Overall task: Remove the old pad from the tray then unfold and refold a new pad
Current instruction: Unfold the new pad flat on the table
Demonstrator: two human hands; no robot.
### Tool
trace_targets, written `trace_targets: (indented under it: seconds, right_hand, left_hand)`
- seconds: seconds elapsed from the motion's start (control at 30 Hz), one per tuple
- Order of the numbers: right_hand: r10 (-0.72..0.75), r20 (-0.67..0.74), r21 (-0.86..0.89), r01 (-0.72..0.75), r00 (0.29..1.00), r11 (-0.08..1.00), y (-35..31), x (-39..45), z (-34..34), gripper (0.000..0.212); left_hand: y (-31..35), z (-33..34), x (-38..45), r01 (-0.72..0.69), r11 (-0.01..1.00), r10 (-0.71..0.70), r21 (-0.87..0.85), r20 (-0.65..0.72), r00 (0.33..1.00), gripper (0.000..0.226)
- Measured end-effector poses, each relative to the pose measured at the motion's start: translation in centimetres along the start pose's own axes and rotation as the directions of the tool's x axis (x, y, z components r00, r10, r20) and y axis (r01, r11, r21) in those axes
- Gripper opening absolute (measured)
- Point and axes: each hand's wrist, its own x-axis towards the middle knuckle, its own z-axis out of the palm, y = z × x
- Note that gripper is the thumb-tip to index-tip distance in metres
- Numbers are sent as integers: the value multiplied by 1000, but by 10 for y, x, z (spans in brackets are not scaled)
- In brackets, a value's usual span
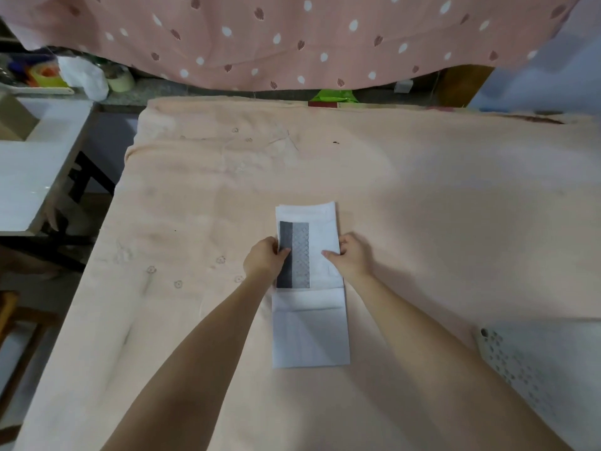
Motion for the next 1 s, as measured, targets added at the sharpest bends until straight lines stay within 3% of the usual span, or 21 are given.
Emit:
trace_targets:
  seconds: [0.17, 0.27, 0.37, 0.43, 0.57, 0.77, 0.83, 0.9, 1.0]
  right_hand:
    - [-96, -104, -343, 55, 990, 938, 0, 6, 6, 31]
    - [-152, -124, -515, 67, 981, 854, 1, -2, 7, 40]
    - [-310, -156, -496, 197, 938, 845, 6, -17, 2, 34]
    - [-421, -59, -423, 359, 905, 832, 10, -31, -4, 27]
    - [-483, 249, -466, 542, 839, 700, 26, -56, -19, 39]
    - [-393, 413, -583, 570, 822, 579, 25, -81, -30, 58]
    - [-363, 435, -626, 566, 824, 537, 21, -91, -31, 66]
    - [-349, 440, -635, 561, 828, 531, 19, -101, -33, 73]
    - [-340, 452, -614, 565, 824, 551, 17, -119, -35, 69]
  left_hand:
    - [3, 6, 5, 45, 996, -40, 74, -72, 997, 29]
    - [3, 1, 3, 158, 986, -152, 53, -111, 982, 46]
    - [0, -2, -6, 125, 990, -130, -72, -82, 988, 35]
    - [-6, -4, -19, 23, 982, -29, -188, -25, 999, 35]
    - [-25, -6, -49, -29, 956, 87, -293, 190, 978, 44]
    - [-35, -5, -79, -135, 986, 158, -96, 305, 939, 40]
    - [-30, -5, -90, -167, 985, 175, -52, 272, 946, 30]
    - [-25, -10, -103, -174, 981, 189, -86, 224, 956, 13]
    - [-23, -19, -124, -174, 953, 229, -248, 213, 950, 24]
